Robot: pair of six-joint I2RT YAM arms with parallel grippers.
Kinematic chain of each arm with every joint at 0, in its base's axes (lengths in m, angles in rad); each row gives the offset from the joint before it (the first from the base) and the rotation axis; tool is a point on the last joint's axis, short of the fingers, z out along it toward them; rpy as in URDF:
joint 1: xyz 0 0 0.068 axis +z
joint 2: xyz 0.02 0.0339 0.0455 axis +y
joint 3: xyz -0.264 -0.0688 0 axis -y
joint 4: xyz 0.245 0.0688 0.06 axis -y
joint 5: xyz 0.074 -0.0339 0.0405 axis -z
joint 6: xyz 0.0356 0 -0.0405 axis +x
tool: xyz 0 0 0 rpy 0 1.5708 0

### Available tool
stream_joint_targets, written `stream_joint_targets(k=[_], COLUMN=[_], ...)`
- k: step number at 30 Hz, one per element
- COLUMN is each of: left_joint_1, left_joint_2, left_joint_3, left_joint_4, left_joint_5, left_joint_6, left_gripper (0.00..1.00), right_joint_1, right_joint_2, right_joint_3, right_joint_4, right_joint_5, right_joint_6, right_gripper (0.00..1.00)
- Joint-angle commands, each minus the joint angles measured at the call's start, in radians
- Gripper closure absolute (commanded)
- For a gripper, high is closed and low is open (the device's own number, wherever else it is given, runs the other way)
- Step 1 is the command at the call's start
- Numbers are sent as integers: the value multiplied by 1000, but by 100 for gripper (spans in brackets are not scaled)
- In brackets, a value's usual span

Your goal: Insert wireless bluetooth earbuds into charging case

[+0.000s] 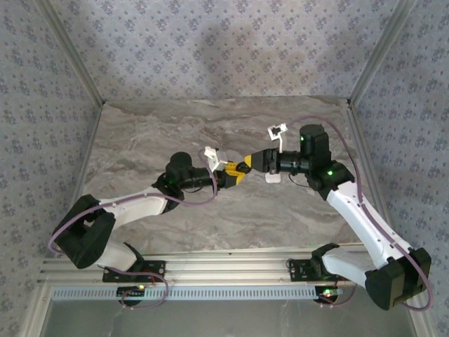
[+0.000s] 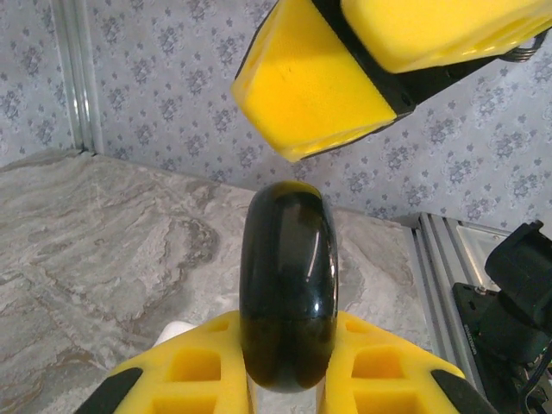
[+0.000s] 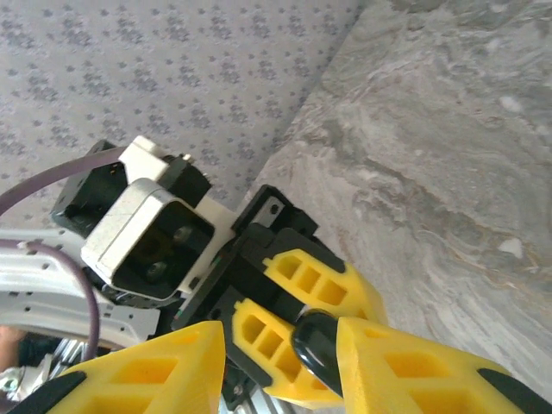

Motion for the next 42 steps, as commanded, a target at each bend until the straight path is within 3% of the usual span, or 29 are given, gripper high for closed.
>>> stream_joint_targets(k=[1, 8, 14, 18, 30, 42], left_joint_1=[-3, -3, -2, -2, -7, -31], left_joint_2=[-3, 83, 240, 372, 598, 678], left_joint_3=[57, 239, 355, 444, 574, 618], left_joint_4=[-53, -384, -479, -567, -605, -636], left_joint_5=[-47, -125, -181, -196, -132, -81], left_joint_6=[-35, -163, -387, -539, -795, -859], left_gripper=[86, 86, 86, 86, 88, 85], right_joint_1=[-34, -157, -231, -268, -282, -285], right_joint_2=[-36, -101, -165, -207, -217, -236], right_joint_3=[-29, -91, -138, -194, -233, -258], right_joint_4=[-37, -75, -213, -187, -176, -167], right_joint_5=[68, 147, 346, 365, 341, 336], right_joint_6=[9, 19, 35, 65, 71, 98], right_gripper=[58, 56, 57, 58, 59, 59])
